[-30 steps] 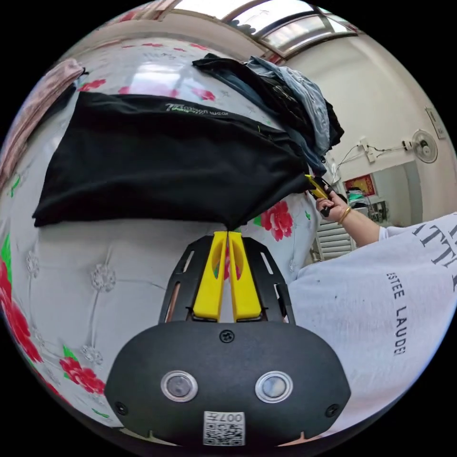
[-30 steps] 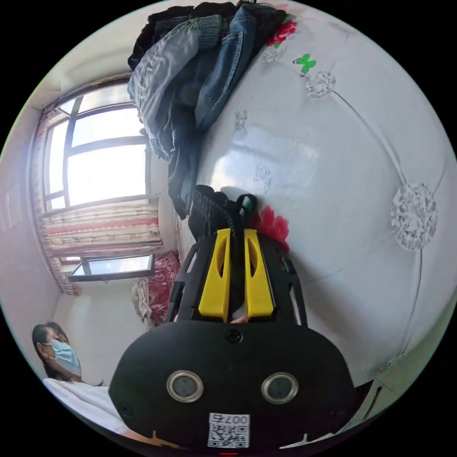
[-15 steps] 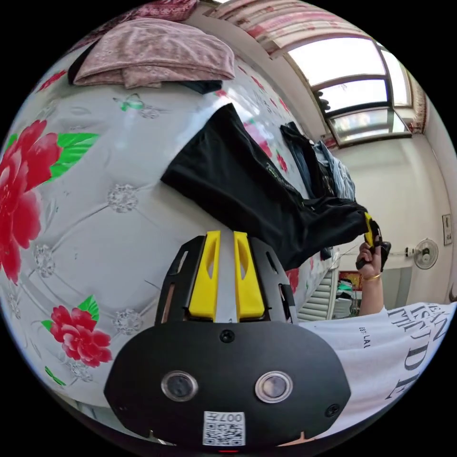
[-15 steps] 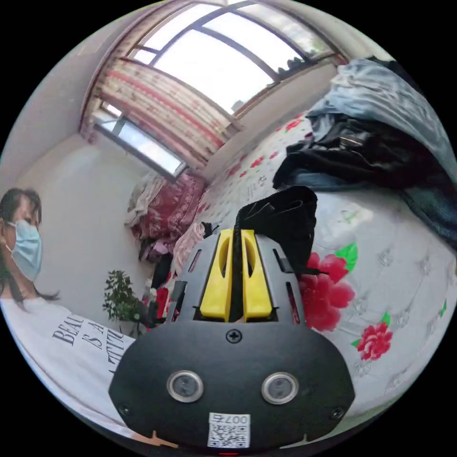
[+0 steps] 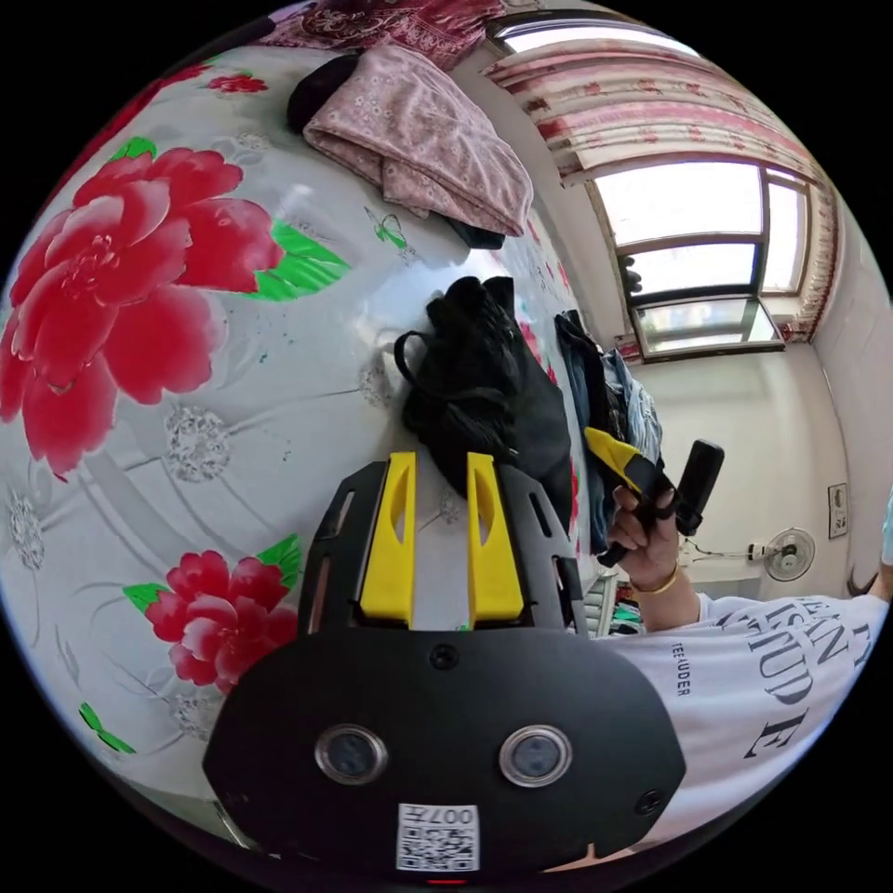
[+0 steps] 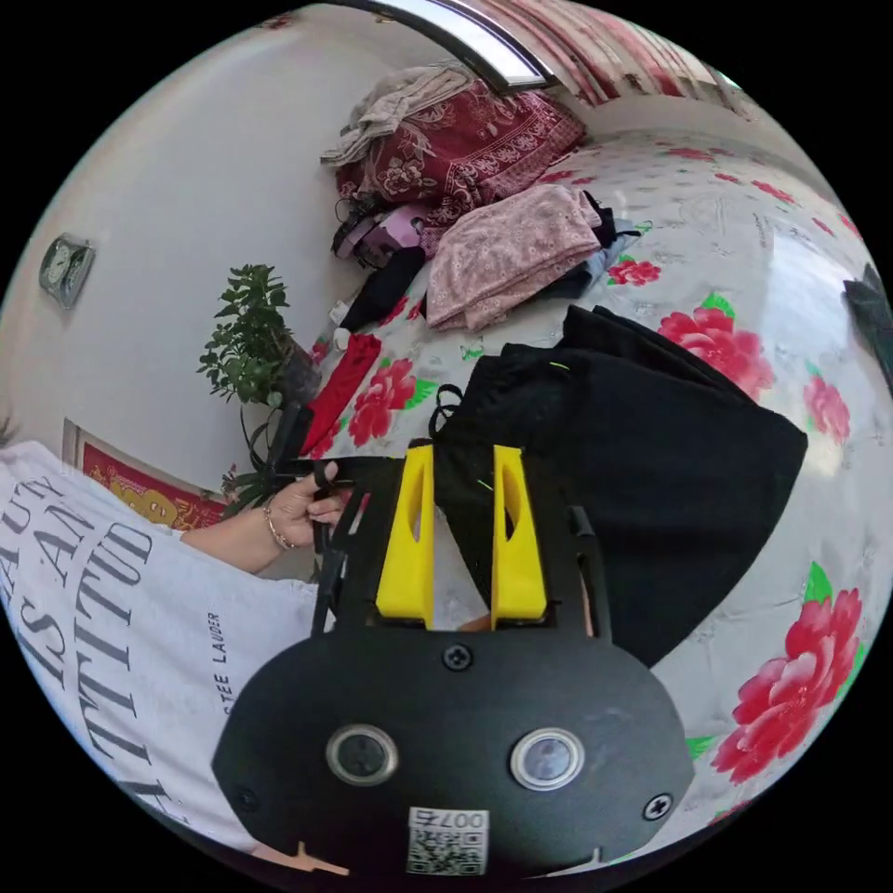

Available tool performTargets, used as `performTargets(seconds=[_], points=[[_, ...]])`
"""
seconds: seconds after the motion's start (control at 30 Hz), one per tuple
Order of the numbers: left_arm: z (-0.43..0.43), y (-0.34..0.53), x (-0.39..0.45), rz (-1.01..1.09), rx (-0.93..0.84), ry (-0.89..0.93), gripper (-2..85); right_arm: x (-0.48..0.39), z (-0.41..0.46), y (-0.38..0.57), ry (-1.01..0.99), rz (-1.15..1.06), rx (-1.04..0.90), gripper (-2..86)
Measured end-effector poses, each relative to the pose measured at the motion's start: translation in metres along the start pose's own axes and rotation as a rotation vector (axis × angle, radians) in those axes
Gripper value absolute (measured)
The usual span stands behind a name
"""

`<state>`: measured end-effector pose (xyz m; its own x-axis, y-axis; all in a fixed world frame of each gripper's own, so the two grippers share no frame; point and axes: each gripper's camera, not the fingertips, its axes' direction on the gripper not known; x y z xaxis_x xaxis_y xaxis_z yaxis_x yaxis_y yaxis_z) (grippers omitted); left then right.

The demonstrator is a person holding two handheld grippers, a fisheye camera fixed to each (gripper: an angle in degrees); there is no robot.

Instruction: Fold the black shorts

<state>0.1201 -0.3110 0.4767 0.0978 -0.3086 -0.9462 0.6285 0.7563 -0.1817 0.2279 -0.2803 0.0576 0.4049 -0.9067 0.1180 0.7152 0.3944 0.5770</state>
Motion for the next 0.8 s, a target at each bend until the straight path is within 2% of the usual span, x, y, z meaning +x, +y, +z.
performTargets(seconds=[0.17,0.3,0.43,0.53,0.63,0.7,0.8], points=[[0.008,-0.014,0.010,0.076,-0.029,0.060,8.3,-0.005,-0.013,0.012,0.131,-0.084,-0.048,10.2],[0.016,-0.021,0.037,0.158,-0.034,0.038,8.3,-0.063,0.048,-0.010,0.160,-0.340,-0.172,10.6],[0.017,-0.021,0.067,0.255,-0.044,0.017,7.9,-0.086,0.110,-0.028,0.292,-0.420,-0.293,6.3],[0.016,-0.024,0.090,0.313,-0.047,0.030,7.3,-0.084,0.079,-0.045,0.349,-0.330,-0.134,1.3],[0.007,-0.022,0.105,0.347,0.026,-0.029,6.8,-0.054,-0.018,-0.036,0.328,-0.141,0.131,0.3],[0.012,-0.023,0.101,0.305,0.039,-0.120,7.2,-0.017,-0.103,0.003,0.346,0.035,0.309,0.1],[0.033,-0.029,0.084,0.200,-0.001,-0.174,8.3,0.030,-0.180,0.075,0.373,0.281,0.446,0.4]])
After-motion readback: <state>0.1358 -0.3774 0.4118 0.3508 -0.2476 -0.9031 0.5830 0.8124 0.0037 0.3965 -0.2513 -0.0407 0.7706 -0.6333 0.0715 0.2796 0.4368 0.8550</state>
